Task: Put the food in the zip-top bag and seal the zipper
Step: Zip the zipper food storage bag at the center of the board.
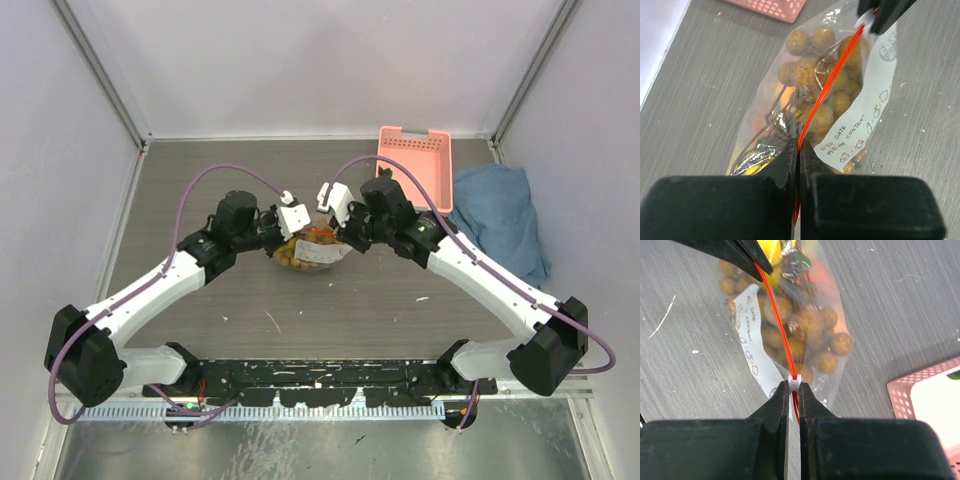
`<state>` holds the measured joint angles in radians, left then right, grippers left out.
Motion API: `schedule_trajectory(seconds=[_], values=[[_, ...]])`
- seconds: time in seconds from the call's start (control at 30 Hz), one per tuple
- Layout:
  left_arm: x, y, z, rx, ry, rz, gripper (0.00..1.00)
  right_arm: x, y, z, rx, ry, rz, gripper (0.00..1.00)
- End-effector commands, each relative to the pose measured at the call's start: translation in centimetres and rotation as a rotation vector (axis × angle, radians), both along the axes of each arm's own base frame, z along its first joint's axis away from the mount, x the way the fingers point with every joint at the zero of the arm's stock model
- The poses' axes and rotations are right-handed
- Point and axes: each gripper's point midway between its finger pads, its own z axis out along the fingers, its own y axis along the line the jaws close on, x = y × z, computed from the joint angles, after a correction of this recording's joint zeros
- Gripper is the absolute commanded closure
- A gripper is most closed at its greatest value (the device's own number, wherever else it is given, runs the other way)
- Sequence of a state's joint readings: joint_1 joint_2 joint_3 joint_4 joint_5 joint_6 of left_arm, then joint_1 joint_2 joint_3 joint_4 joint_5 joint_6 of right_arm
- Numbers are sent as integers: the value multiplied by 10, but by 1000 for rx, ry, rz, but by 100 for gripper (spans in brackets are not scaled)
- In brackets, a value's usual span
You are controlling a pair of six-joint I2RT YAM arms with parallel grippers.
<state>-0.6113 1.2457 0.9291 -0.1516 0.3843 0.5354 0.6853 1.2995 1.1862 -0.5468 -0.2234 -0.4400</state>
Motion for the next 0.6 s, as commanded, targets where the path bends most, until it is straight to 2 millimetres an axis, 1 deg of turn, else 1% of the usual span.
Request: schedule_trajectory(seconds=[0.0,0.13,0.23,0.33,0.47,0.57], values=[[23,32,14,-7,-43,239,100,14,-31,18,-24,-85,-174,99],[35,50,16,-3,-64,357,100,26,-44,20,-27,-115,-283,99],[41,55,16,-10,-65,394,100,37,-50,22,-6,-135,-364,99],[45,54,19,-12,-82,388,100,48,-49,24,17,-164,-401,99],[56,63,28,-30,-88,440,100,62,-45,35,67,-229,-436,99],[60,63,32,-38,-115,442,100,69,-39,39,103,-273,-426,99]])
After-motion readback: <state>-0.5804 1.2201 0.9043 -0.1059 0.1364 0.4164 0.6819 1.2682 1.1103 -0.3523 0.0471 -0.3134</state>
